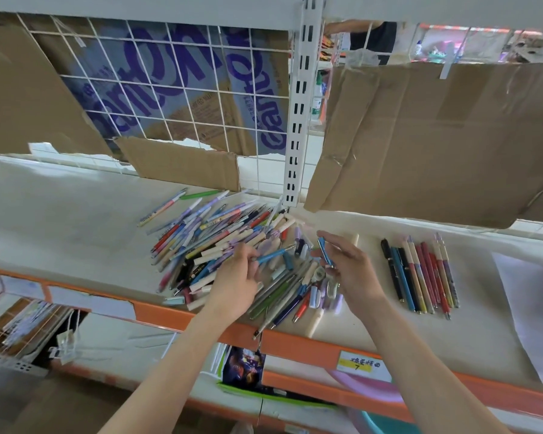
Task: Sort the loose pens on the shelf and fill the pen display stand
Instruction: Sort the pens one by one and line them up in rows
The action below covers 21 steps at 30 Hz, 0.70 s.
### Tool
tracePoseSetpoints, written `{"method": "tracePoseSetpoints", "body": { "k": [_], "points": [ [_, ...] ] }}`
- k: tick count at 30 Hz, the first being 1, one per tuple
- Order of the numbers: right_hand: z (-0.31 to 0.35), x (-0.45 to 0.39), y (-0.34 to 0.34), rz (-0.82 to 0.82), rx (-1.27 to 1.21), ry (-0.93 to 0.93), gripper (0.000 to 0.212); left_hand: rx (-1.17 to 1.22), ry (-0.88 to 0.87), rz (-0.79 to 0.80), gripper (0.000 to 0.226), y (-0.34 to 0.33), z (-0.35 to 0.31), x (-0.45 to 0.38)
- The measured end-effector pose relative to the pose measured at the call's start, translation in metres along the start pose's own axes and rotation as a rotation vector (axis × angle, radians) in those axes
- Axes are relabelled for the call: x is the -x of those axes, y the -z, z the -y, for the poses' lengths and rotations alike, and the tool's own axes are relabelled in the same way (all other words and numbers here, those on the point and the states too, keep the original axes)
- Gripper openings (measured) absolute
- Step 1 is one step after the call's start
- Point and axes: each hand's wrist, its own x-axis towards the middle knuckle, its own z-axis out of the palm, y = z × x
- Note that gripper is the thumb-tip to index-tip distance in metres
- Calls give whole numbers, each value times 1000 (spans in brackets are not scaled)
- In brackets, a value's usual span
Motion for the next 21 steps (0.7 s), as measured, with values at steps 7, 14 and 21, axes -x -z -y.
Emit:
{"method": "tracePoseSetpoints", "body": {
  "k": [7,14,21],
  "points": [
    [0,-5,-4,-87,-194,15,8,145,-7,35,25,-5,1,7],
    [-1,-9,-2,-143,-257,42,9,165,-50,59,23,-4,-5,5],
    [-1,-5,-2,-104,-165,89,4,177,-59,84,21,-8,-11,3]
  ]
}}
